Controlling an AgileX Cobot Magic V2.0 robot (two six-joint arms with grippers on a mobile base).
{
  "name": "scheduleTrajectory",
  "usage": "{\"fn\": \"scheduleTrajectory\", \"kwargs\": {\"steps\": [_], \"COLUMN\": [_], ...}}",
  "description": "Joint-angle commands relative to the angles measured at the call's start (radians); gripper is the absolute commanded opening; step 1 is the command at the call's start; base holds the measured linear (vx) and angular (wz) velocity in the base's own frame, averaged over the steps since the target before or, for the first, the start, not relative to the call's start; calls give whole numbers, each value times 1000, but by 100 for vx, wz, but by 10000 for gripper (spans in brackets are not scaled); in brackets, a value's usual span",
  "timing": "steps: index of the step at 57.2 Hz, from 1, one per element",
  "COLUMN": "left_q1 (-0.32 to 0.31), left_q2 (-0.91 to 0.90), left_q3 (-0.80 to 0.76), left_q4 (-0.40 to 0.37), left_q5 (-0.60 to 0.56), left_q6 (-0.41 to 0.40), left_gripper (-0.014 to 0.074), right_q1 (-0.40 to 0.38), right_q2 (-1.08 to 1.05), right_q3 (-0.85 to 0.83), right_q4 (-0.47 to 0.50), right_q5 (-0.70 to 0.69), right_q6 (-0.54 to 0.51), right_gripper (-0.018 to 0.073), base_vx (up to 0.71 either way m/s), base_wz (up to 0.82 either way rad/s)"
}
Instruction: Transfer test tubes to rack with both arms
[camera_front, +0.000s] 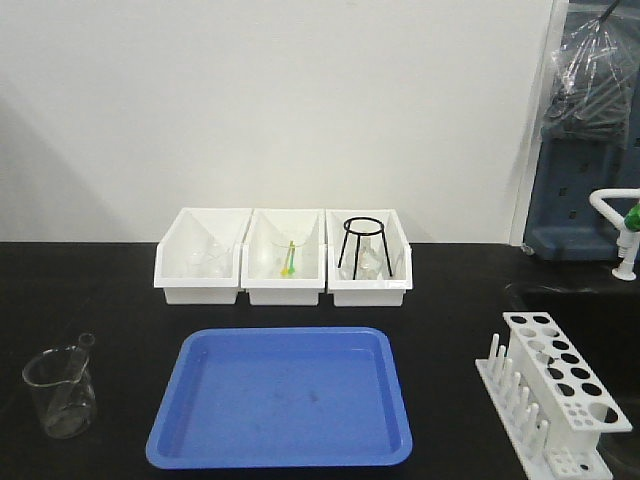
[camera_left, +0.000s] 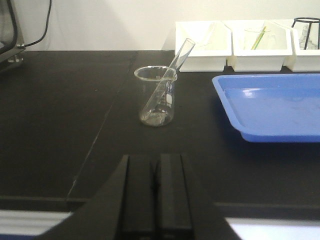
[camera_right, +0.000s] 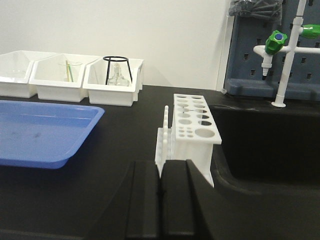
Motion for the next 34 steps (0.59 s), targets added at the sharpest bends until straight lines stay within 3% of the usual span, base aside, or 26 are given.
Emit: {"fn": "scheduleTrajectory", "kwargs": {"steps": [1,34], "left_q1": [1,1], "left_q2": [-11,-11], "left_q3": [-31,-31], "left_q4": [-5,-5], "left_q5": [-83,-83], "left_q6": [-4,-4], "left_gripper": [-4,-4], "right_q1": [-6,-6], "right_q2": [-2,-2], "right_q3": [13,13], "right_q4": [-2,-2], "right_q5": [-82,-82], "right_q6": [-2,-2], "right_gripper": [-8,-8], "base_vx": [25,17], "base_wz": [-6,-3]}}
